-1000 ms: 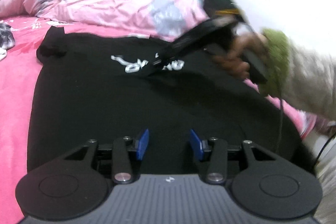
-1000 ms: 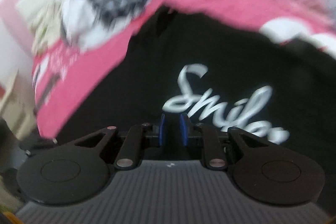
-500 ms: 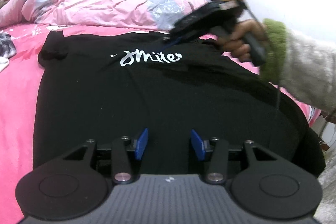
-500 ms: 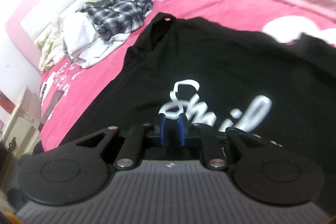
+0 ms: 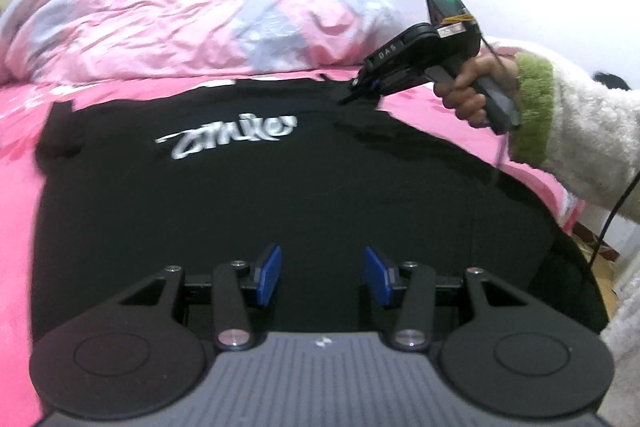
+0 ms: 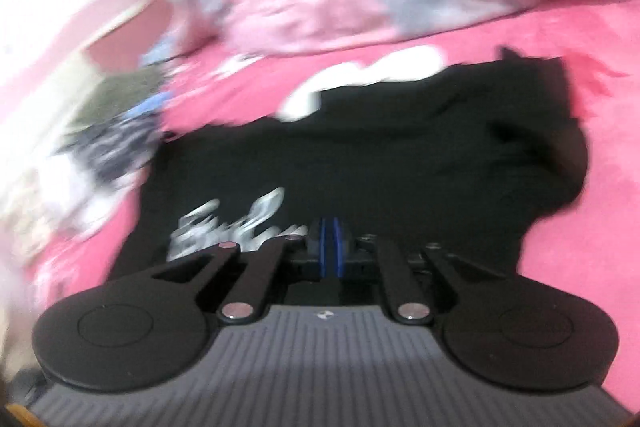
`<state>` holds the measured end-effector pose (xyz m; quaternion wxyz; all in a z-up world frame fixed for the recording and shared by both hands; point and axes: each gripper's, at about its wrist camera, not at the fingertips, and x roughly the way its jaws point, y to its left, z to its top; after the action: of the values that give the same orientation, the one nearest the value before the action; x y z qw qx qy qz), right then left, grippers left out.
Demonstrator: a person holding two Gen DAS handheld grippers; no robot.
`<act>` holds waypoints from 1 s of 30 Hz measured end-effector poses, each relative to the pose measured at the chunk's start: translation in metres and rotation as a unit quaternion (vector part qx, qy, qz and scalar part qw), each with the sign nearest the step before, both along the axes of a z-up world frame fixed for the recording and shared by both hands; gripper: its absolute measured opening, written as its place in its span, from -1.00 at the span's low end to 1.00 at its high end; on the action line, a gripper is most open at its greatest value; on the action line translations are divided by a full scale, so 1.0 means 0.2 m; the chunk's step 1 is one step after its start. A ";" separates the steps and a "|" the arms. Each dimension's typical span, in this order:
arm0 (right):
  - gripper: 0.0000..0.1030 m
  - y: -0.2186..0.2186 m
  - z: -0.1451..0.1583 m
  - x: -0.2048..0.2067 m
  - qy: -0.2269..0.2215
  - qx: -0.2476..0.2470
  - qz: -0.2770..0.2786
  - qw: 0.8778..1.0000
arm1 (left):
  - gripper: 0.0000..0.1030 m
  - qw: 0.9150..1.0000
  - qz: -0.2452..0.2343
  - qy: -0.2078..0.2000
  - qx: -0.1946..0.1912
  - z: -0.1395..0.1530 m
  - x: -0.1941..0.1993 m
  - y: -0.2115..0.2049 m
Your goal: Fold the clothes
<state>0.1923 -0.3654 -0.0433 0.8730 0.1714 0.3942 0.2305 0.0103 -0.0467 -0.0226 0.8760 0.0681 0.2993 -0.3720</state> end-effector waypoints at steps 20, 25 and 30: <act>-0.88 0.04 -0.15 -0.36 0.023 0.035 0.212 0.976 | -0.11 0.996 -0.070 0.011 0.047 -0.04 -0.08 -0.24; -1.00 -0.21 -0.20 -0.25 0.012 0.041 0.080 0.996 | -0.11 0.994 -0.096 0.015 0.050 -0.07 -0.07 -0.32; -0.85 -0.44 -0.13 -0.20 -0.009 0.028 -0.043 0.999 | -0.11 0.995 -0.090 0.028 0.041 -0.08 -0.06 -0.31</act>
<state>0.1525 -0.4528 -0.0702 0.8803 0.2110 0.3722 0.2050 -0.0010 -0.1097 -0.0396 0.8266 0.1202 0.3311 -0.4390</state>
